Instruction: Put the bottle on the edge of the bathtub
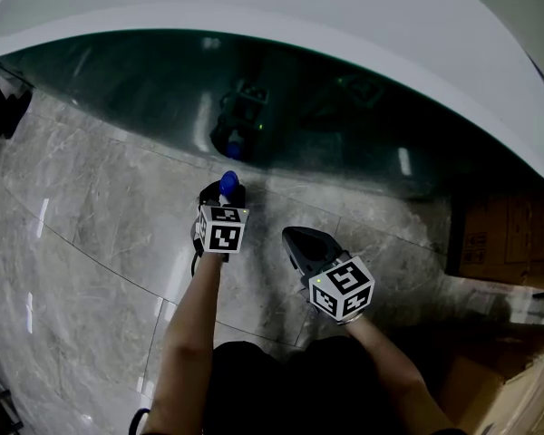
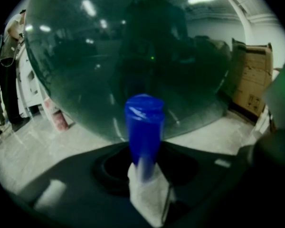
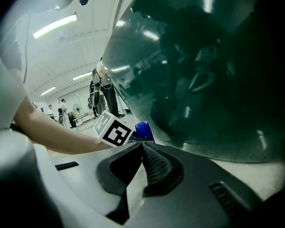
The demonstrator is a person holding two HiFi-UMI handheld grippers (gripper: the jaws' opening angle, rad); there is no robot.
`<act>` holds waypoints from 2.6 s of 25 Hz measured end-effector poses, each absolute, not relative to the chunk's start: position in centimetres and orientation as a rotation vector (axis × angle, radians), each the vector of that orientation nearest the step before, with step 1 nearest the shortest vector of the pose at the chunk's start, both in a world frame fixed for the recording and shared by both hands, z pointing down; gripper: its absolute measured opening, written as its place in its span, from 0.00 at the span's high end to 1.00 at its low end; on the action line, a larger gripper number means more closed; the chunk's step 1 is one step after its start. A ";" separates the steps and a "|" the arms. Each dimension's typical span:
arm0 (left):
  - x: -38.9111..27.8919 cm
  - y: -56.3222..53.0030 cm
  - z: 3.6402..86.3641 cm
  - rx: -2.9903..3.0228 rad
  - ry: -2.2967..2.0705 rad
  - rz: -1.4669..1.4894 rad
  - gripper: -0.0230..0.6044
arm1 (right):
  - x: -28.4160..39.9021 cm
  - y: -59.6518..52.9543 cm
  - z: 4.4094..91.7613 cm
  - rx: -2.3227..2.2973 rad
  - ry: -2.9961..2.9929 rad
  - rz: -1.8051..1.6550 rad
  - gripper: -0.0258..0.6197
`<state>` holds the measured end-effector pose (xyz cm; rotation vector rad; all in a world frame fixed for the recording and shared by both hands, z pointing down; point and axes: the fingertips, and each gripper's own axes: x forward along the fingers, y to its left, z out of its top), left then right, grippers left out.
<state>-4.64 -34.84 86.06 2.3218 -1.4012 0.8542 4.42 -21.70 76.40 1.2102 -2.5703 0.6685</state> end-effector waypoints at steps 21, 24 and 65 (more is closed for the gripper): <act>-5.3 -33.7 83.7 2.274 -1.385 0.767 0.67 | 4.6 -22.6 76.4 1.206 -2.553 0.652 0.96; -5.8 -33.0 81.8 2.301 -1.412 0.740 0.67 | 4.6 -22.9 76.3 1.206 -2.556 0.641 0.96; -12.2 -24.3 66.0 2.317 -1.649 0.405 0.95 | 2.3 -24.8 66.4 1.254 -2.661 0.506 0.96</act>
